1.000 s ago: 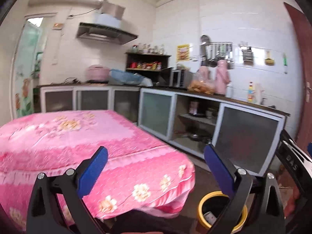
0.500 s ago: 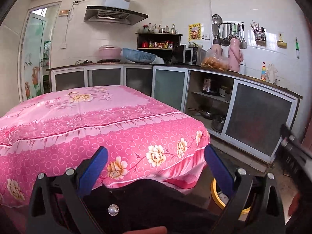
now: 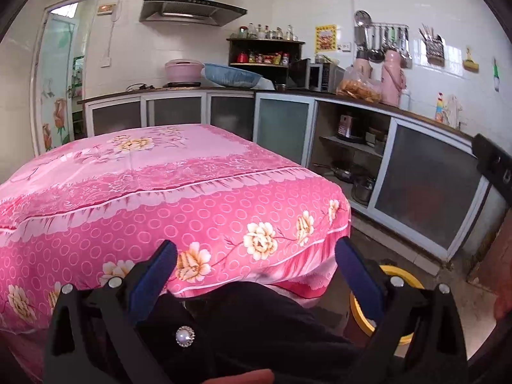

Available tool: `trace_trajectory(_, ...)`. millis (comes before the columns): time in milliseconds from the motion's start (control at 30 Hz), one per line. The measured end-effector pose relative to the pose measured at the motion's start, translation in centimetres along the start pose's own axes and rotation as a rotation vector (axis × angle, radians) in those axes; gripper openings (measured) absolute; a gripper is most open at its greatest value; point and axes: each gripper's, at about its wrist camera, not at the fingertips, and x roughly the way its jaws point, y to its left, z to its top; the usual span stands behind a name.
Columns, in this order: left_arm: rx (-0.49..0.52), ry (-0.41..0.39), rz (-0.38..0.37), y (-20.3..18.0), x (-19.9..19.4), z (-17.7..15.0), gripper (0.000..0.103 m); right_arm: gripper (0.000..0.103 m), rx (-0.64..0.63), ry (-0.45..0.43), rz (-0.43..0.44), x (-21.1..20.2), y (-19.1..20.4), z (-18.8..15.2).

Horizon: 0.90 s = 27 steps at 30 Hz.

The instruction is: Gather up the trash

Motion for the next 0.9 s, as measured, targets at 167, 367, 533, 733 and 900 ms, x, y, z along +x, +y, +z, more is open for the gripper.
trace_trajectory(167, 0.023, -0.022, -0.014, -0.6, -0.5, -0.2, 0.095, 0.095, -0.108, 0.116, 0.031, 1.4, 0.4, -2.5)
trace_trajectory(367, 0.019, 0.018, -0.005, -0.7, 0.2, -0.5, 0.095, 0.095, -0.136, 0.193, 0.083, 2.3, 1.3, -3.1)
trace_trajectory(533, 0.021, 0.025, 0.006, -0.8, 0.2, -0.5, 0.095, 0.095, -0.135, 0.061, 0.071, 0.0, 1.4, -2.6)
trace_trajectory(733, 0.033, 0.019, 0.001, -1.3, -0.2, -0.7, 0.095, 0.095, -0.145, 0.098, 0.069, 0.6, 1.6, -2.7)
trace_trajectory(900, 0.027, 0.013, -0.001, -1.2, -0.5, -0.7, 0.095, 0.095, -0.143, 0.066, 0.076, -0.1, 1.3, -2.8)
